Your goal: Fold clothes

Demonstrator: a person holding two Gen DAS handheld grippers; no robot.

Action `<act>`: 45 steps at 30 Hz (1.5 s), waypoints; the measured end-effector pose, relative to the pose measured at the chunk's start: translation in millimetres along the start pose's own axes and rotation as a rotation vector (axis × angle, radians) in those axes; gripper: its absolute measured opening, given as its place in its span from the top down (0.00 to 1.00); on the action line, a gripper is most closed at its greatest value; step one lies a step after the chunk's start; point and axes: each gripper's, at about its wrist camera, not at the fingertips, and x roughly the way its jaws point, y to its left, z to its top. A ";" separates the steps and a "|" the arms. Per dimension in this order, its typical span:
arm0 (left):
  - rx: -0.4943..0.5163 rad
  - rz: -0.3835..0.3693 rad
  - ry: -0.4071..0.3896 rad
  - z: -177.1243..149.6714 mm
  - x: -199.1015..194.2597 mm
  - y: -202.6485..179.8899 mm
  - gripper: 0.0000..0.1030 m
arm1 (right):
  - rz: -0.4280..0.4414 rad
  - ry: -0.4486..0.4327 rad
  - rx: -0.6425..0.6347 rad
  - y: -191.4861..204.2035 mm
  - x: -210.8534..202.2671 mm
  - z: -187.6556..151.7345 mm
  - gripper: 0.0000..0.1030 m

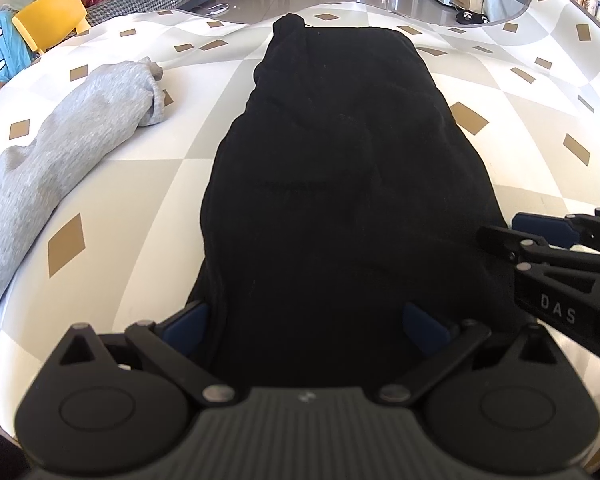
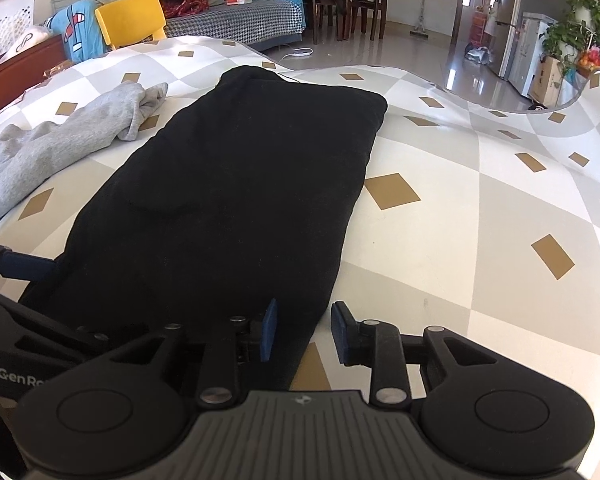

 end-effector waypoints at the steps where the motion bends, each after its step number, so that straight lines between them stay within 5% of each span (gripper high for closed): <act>1: 0.000 0.001 0.001 -0.2 -0.2 -0.3 0.00 | 0.000 0.004 0.002 -0.3 -0.7 -0.3 0.71; 19: -0.007 0.010 0.009 0.9 -1.6 -3.7 0.00 | -0.024 0.040 0.032 -1.9 -2.6 2.0 0.61; 36: 0.046 -0.042 -0.037 21.8 -13.2 -21.3 0.00 | 0.018 0.138 -0.087 -22.5 -2.2 52.9 0.61; 45: 0.072 -0.055 0.018 47.4 -6.5 -28.5 0.00 | 0.043 0.208 0.021 -53.5 11.4 74.6 0.60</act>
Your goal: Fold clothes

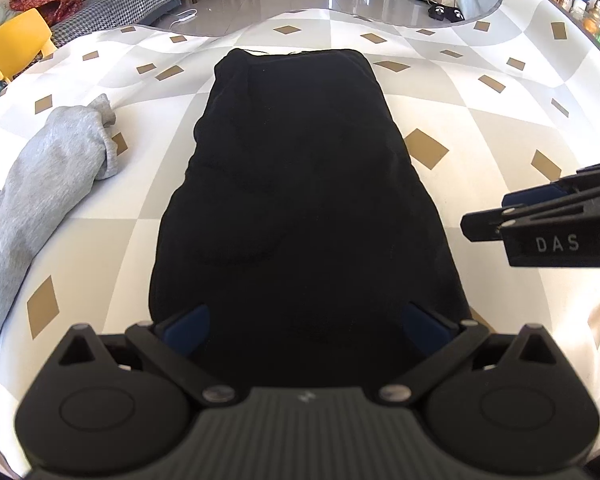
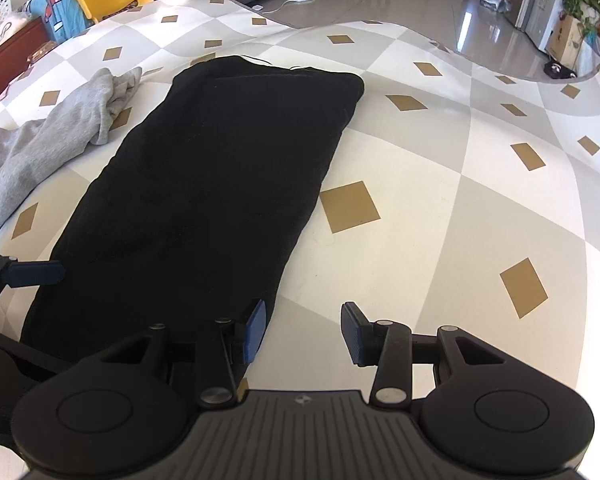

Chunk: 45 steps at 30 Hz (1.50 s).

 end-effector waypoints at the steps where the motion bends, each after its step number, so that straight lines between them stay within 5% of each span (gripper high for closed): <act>1: 0.008 0.004 0.001 3.3 0.8 -0.9 0.00 | -0.001 -0.001 0.011 -3.0 1.4 2.8 0.60; 13: 0.078 0.008 0.039 36.6 19.1 -5.8 0.00 | 0.050 -0.050 0.027 -15.2 22.8 35.8 0.60; 29: -0.106 -0.019 0.095 48.0 42.9 20.4 0.00 | 0.064 -0.144 0.170 -39.6 55.8 73.4 0.60; 45: -0.101 -0.021 0.150 46.0 59.9 13.9 0.00 | 0.072 -0.183 0.207 -27.1 91.6 97.3 0.60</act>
